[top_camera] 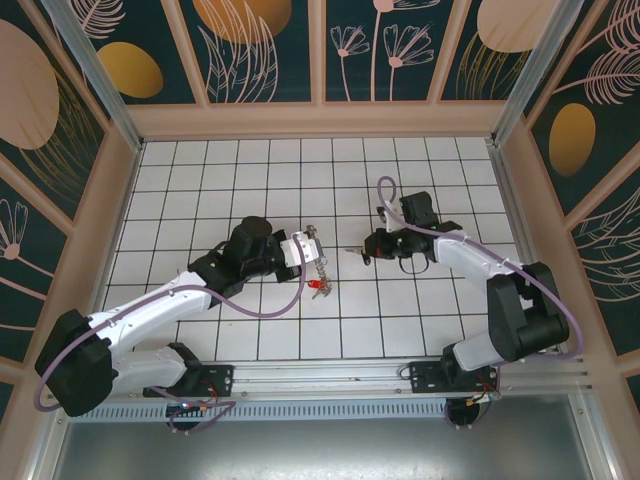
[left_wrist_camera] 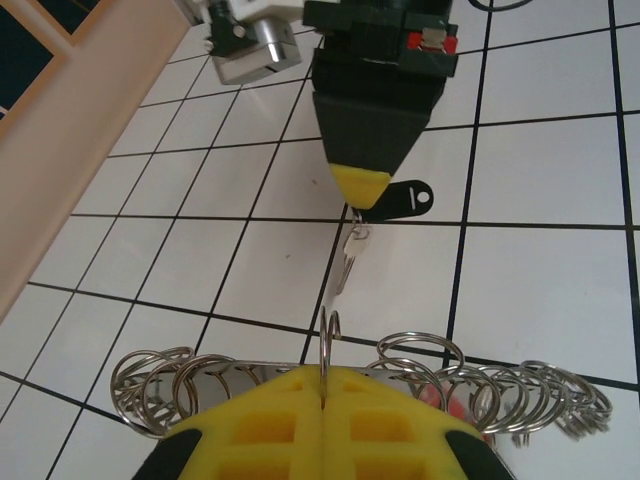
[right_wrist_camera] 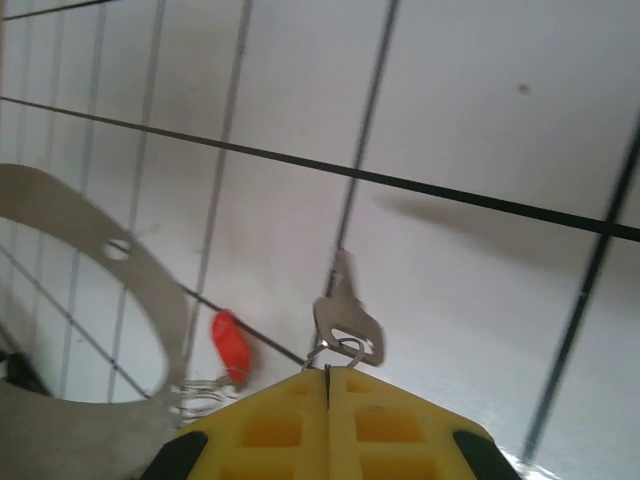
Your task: Put the keys on the keyring
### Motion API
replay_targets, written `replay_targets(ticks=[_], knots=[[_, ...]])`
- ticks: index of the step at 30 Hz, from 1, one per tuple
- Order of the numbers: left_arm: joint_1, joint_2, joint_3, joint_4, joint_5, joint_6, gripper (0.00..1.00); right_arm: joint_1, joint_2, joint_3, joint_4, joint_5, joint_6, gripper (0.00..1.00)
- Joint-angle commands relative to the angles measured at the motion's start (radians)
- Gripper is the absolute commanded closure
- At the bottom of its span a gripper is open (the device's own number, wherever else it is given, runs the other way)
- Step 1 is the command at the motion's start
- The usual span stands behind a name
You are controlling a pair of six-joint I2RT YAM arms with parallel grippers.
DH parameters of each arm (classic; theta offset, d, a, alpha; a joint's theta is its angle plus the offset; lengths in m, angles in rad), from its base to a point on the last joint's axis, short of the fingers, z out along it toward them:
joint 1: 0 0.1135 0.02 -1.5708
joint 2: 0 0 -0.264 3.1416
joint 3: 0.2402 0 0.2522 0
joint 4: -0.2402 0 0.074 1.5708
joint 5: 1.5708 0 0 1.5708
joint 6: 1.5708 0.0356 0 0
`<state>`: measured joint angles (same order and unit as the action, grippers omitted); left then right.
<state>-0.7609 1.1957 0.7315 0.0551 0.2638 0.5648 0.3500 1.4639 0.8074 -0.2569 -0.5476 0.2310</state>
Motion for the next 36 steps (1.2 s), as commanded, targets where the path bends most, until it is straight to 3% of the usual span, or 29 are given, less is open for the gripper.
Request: replay_targets(ticks=[1, 6, 9, 13, 24, 29, 34, 36], knots=[[0.005, -0.022, 0.0, 0.012, -0.004, 0.024, 1.0, -0.001, 0.034, -0.074, -0.049, 0.118, -0.045, 0.91], [0.005, -0.009, 0.002, -0.001, -0.009, 0.027, 1.0, 0.002, 0.017, -0.125, -0.058, 0.141, -0.04, 0.7], [0.005, -0.007, 0.0, -0.002, -0.008, 0.027, 1.0, 0.002, 0.008, -0.107, -0.107, 0.154, -0.017, 0.63], [0.005, -0.002, 0.002, -0.003, -0.001, 0.026, 1.0, 0.0, -0.022, -0.064, -0.19, 0.234, -0.007, 0.63], [0.005, -0.002, 0.002, -0.003, 0.009, 0.024, 1.0, 0.003, -0.091, -0.061, -0.19, 0.278, -0.001, 0.68], [0.005, -0.002, 0.0, -0.003, 0.004, 0.027, 1.0, 0.05, -0.066, -0.039, -0.228, 0.321, 0.02, 0.68], [0.005, -0.003, -0.004, -0.003, -0.009, 0.029, 1.0, 0.094, -0.025, 0.017, -0.34, 0.424, 0.077, 0.6], [0.005, 0.0, -0.004, -0.003, -0.008, 0.027, 1.0, 0.113, -0.028, 0.023, -0.378, 0.406, 0.11, 0.55]])
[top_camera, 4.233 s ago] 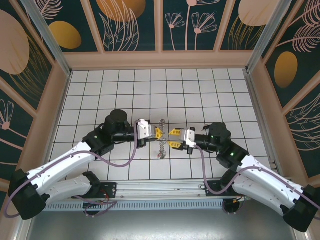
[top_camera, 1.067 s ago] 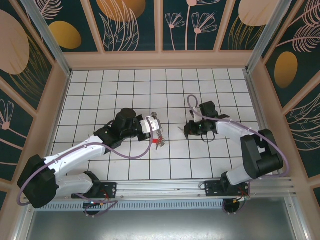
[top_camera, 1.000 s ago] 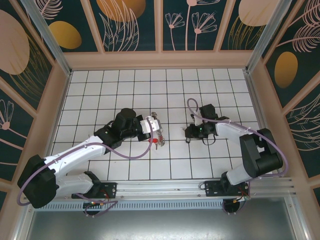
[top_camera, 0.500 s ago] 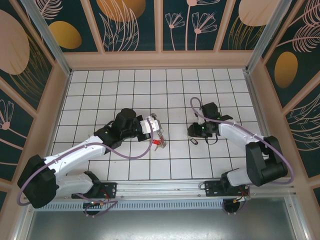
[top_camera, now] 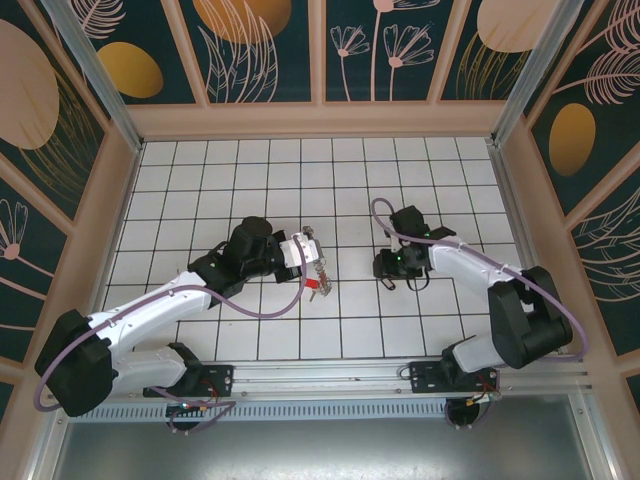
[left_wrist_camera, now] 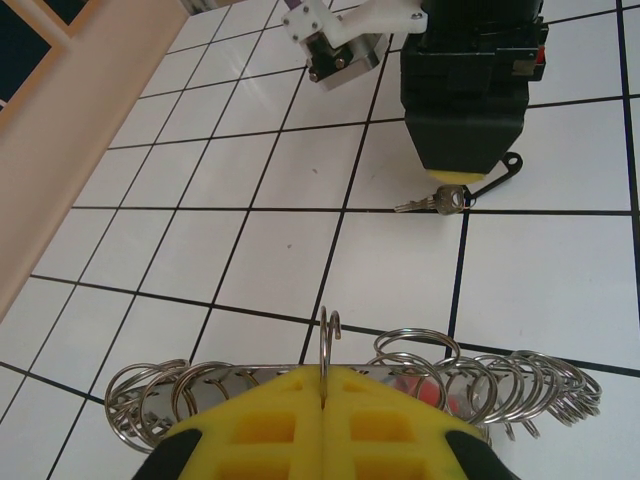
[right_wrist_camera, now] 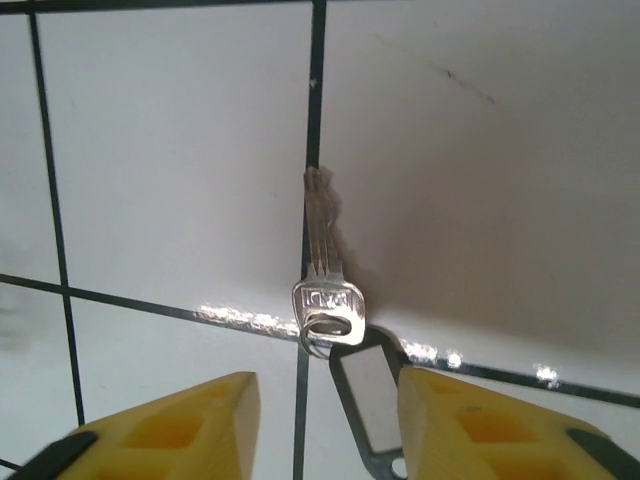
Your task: Put the keys on the keyring
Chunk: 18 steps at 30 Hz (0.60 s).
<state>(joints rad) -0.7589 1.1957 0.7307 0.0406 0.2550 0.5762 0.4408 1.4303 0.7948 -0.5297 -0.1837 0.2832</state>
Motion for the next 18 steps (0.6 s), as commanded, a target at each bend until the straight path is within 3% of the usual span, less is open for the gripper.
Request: replay_targets(ticks=[1, 8, 18], knots=[[0.003, 0.001, -0.002, 0.012, 0.001, 0.016, 1.0, 0.038, -0.004, 0.027, -0.107, 0.043, 0.069, 0.54], [0.003, 0.013, 0.0, 0.012, 0.005, 0.017, 1.0, 0.059, 0.062, -0.034, -0.047, 0.086, 0.082, 0.53], [0.003, 0.016, 0.001, 0.008, 0.006, 0.019, 1.0, 0.068, 0.059, -0.044, -0.045, 0.112, 0.052, 0.7]])
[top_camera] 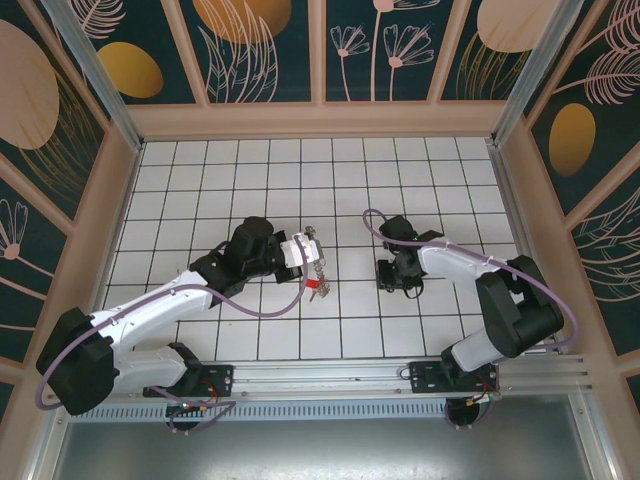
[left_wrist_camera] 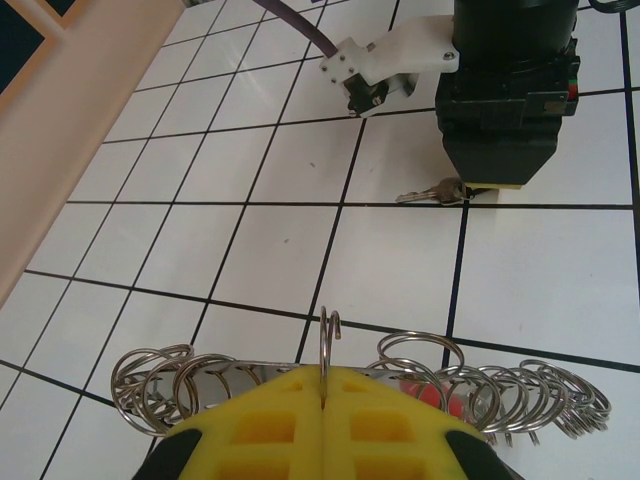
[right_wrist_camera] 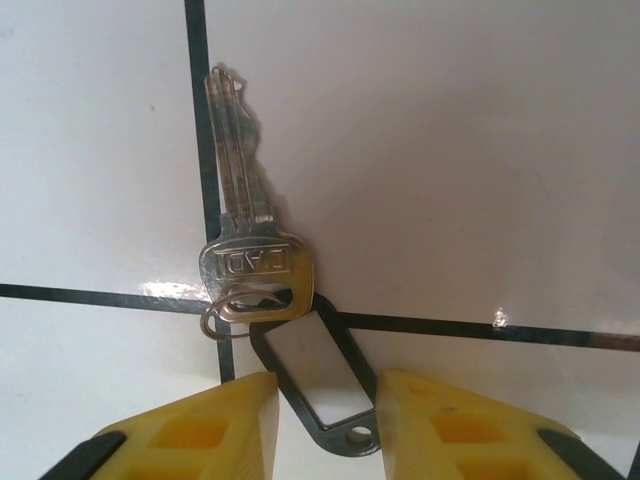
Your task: Put the keys on the keyring
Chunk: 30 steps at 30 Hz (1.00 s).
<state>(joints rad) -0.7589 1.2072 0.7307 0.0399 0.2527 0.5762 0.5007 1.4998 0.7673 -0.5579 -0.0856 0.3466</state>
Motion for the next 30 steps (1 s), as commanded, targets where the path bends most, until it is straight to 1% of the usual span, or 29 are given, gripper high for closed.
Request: replay_targets(ticks=[1, 2, 4, 5, 8, 11, 13, 16, 20, 23, 26, 28, 30], knots=[[0.003, 0.004, 0.001, 0.009, 0.009, 0.019, 1.0, 0.009, -0.01, -0.014, -0.02, 0.024, -0.007, 0.7], [0.003, 0.005, 0.001, 0.009, 0.009, 0.019, 1.0, 0.01, -0.009, -0.013, -0.023, 0.031, -0.004, 0.69], [0.003, 0.004, 0.001, 0.009, 0.008, 0.02, 1.0, 0.019, -0.005, -0.005, -0.034, 0.054, 0.005, 0.58], [0.003, 0.005, 0.001, 0.008, 0.005, 0.02, 1.0, 0.027, -0.002, 0.003, -0.041, 0.07, 0.01, 0.57], [0.003, 0.005, 0.001, 0.008, 0.005, 0.02, 1.0, 0.041, 0.007, 0.027, -0.055, 0.095, 0.02, 0.56], [0.003, 0.005, 0.001, 0.008, 0.003, 0.022, 1.0, 0.069, 0.01, 0.057, -0.085, 0.186, 0.05, 0.56], [0.003, 0.005, 0.001, 0.008, 0.002, 0.021, 1.0, 0.076, 0.01, 0.069, -0.101, 0.22, 0.065, 0.55], [0.003, 0.004, 0.002, 0.007, 0.007, 0.024, 1.0, 0.077, 0.019, 0.045, -0.083, 0.212, 0.068, 0.56], [0.003, 0.006, 0.002, 0.006, 0.007, 0.025, 1.0, 0.077, 0.064, -0.006, -0.036, 0.108, 0.043, 0.55], [0.003, 0.005, 0.002, 0.005, 0.004, 0.027, 1.0, 0.082, 0.082, -0.016, -0.025, 0.07, 0.033, 0.6], [0.003, 0.004, 0.001, 0.006, 0.001, 0.028, 1.0, 0.086, 0.065, -0.008, -0.013, 0.05, 0.017, 0.7], [0.003, 0.006, 0.002, 0.005, 0.001, 0.028, 1.0, 0.09, 0.047, 0.007, -0.012, 0.044, 0.006, 0.75], [0.003, 0.005, 0.001, 0.005, -0.001, 0.028, 1.0, 0.102, 0.016, 0.02, 0.0, 0.027, -0.02, 0.76]])
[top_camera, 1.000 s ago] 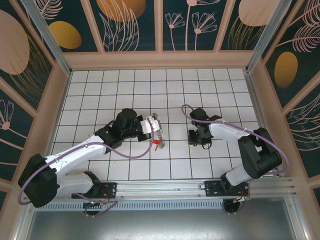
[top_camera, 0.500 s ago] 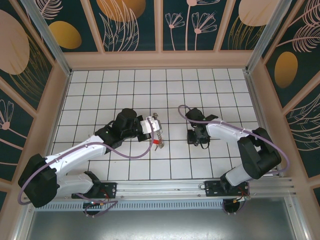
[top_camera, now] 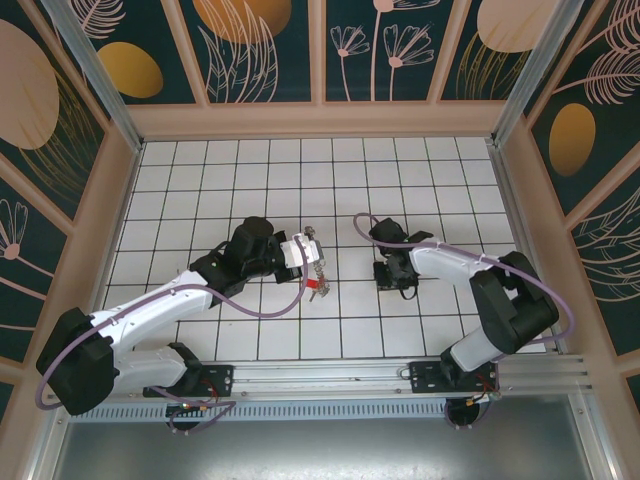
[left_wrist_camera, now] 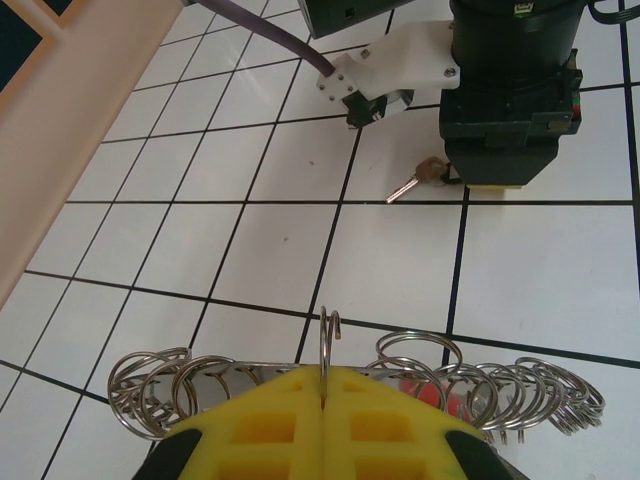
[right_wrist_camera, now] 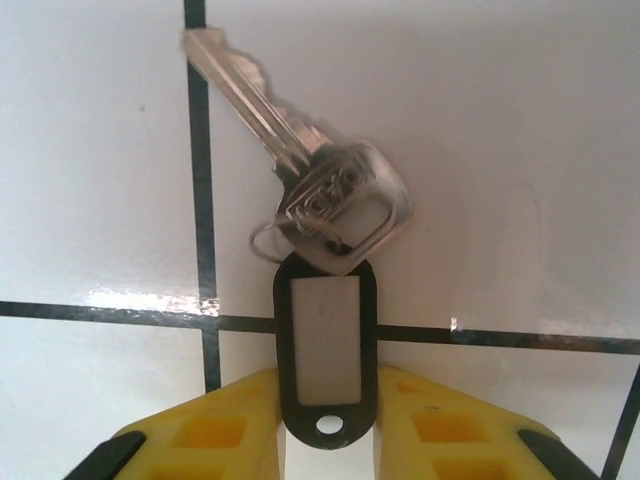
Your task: Put the keys on the keyring
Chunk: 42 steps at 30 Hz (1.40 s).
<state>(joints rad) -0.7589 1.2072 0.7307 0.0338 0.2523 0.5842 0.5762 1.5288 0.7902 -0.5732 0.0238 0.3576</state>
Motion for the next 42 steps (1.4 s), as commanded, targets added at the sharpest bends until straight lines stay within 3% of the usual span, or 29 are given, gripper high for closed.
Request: replay_targets(ticks=[1, 9, 25, 42], knots=[[0.003, 0.004, 0.001, 0.011, -0.002, 0.022, 1.0, 0.03, -0.033, 0.005, 0.02, -0.081, -0.033, 0.77], [0.006, 0.0, 0.001, 0.012, -0.01, 0.023, 1.0, 0.034, -0.181, 0.018, 0.058, -0.088, -0.082, 0.85], [0.027, -0.01, 0.002, 0.015, -0.025, 0.009, 1.0, 0.008, -0.26, 0.087, -0.065, -0.361, -0.048, 0.87], [0.062, -0.026, -0.007, 0.032, -0.008, -0.003, 1.0, 0.0, -0.033, 0.006, 0.022, -0.417, -0.146, 0.88]])
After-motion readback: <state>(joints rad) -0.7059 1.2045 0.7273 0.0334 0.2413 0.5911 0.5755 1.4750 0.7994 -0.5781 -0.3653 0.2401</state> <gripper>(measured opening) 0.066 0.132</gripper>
